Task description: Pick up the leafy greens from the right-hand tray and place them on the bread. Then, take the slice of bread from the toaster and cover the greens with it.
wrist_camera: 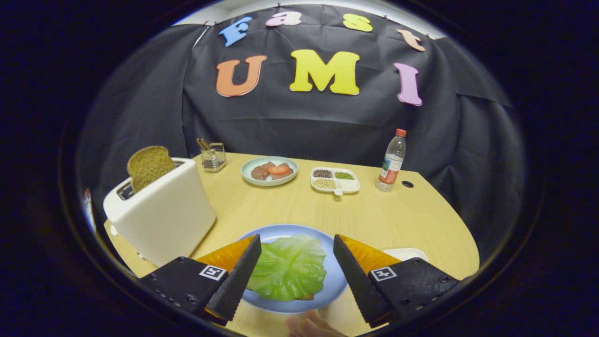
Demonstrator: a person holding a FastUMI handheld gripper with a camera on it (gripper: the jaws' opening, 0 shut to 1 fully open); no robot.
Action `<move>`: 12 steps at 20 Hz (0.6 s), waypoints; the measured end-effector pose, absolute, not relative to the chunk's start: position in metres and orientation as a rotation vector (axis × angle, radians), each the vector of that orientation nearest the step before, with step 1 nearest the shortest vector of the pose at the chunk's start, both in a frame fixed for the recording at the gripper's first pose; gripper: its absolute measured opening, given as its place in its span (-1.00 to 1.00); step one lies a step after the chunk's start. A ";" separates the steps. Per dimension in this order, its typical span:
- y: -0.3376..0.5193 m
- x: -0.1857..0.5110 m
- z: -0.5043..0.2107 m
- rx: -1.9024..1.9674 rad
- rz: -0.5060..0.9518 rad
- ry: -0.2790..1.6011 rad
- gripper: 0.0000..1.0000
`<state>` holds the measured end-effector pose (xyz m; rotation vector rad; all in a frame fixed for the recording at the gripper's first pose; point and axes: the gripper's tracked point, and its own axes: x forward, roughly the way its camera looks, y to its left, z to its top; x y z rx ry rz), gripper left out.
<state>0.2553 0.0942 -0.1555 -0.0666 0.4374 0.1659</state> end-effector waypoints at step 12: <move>0.206 0.206 -0.032 -0.003 0.293 0.289 0.89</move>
